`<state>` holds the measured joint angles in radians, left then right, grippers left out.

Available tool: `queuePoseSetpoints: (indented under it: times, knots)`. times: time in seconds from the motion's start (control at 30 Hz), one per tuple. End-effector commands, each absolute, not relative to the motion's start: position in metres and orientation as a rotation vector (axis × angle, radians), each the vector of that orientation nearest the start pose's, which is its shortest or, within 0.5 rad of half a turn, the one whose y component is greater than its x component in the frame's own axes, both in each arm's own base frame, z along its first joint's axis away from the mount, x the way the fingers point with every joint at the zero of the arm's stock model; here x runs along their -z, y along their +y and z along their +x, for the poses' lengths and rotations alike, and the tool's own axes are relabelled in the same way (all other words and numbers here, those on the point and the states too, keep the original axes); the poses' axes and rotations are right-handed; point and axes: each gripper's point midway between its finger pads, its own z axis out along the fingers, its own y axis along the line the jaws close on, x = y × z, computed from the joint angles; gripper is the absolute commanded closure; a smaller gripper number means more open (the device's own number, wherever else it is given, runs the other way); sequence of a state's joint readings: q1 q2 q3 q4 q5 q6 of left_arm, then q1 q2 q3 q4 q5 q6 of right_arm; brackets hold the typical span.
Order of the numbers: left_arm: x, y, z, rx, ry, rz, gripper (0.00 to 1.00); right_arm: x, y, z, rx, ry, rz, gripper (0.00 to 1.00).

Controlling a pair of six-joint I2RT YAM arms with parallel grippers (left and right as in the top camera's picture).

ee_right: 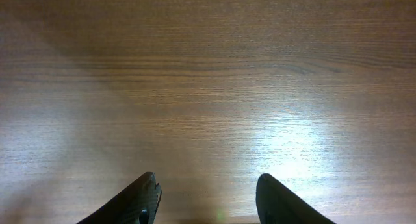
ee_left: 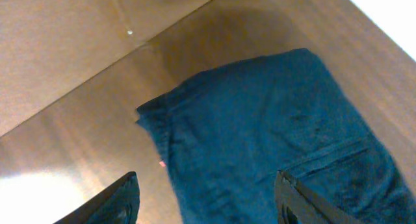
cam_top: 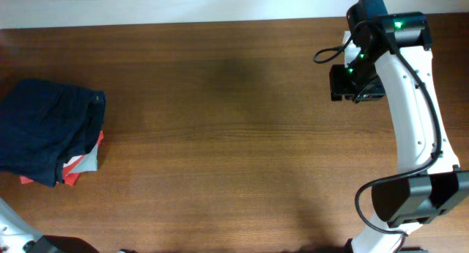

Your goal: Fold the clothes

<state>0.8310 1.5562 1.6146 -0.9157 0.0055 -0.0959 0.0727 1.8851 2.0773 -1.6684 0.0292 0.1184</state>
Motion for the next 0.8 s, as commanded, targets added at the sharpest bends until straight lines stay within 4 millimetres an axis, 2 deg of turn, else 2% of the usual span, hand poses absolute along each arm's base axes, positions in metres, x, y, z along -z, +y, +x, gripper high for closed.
queuePoseSetpoints:
  times: [0.0,0.13,0.3,0.43,0.6,0.77]
  knots:
    - [-0.276,0.29,0.308,-0.164,2.198,-0.914,0.34,-0.225,0.018,0.354,0.056,3.045,0.064,0.46]
    - [-0.286,0.257,0.335,-0.072,2.233,-0.636,0.34,-0.225,0.018,0.354,0.056,3.044,0.064,0.46]
    - [-0.292,0.213,0.361,-0.098,2.285,-0.402,0.34,-0.225,0.018,0.354,0.056,3.045,0.064,0.46]
    - [-0.288,0.192,0.375,-0.216,2.335,-0.307,0.34,-0.225,0.018,0.353,0.055,3.047,0.065,0.46]
    - [-0.287,0.197,0.382,-0.419,2.348,-0.326,0.35,-0.225,0.017,0.353,0.056,3.048,0.064,0.46]
    - [-0.256,0.205,0.382,-0.404,2.437,-0.387,0.38,-0.225,0.017,0.353,0.056,3.048,0.064,0.46]
